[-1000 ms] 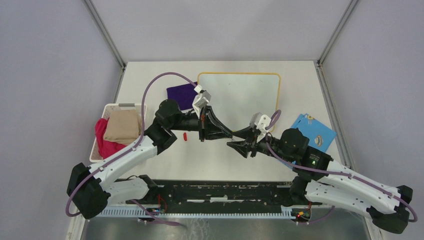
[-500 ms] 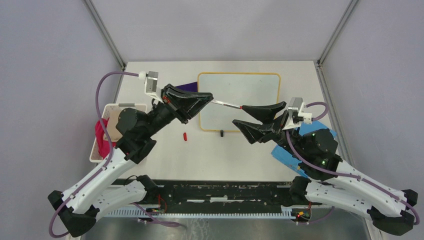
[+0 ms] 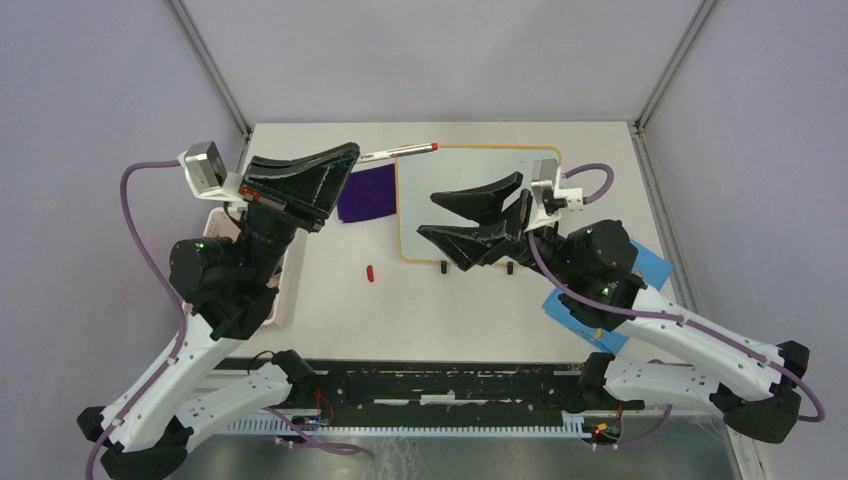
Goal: Write a sentence on the whiteboard
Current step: Adjust the whiteboard marker, then write a sentence on the whiteboard.
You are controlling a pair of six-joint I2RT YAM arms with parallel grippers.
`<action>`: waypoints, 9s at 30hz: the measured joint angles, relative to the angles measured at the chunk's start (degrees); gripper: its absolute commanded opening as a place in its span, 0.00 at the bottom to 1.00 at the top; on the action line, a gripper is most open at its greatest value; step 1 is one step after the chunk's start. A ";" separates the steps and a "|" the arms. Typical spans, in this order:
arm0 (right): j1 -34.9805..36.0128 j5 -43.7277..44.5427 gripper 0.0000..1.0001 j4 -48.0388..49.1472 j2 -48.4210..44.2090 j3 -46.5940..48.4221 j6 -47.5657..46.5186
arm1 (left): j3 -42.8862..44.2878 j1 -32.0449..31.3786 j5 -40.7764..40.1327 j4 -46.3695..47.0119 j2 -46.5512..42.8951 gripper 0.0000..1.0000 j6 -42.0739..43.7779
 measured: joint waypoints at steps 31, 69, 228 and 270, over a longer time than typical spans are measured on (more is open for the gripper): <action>-13.86 -11.72 0.67 30.84 6.27 -2.99 33.27 | -5.99 0.00 4.55 12.22 5.70 0.02 -12.98; -18.01 -11.54 0.42 19.71 4.94 -2.43 33.70 | 0.55 0.00 6.82 -6.73 8.04 0.02 -11.02; 12.92 55.49 0.00 -11.39 -6.05 -24.00 -25.16 | -5.22 20.87 -5.44 -27.30 23.85 1.00 6.71; 12.92 55.71 0.00 -12.39 -10.29 -24.83 -25.99 | -17.97 31.23 34.82 4.90 43.95 1.00 10.32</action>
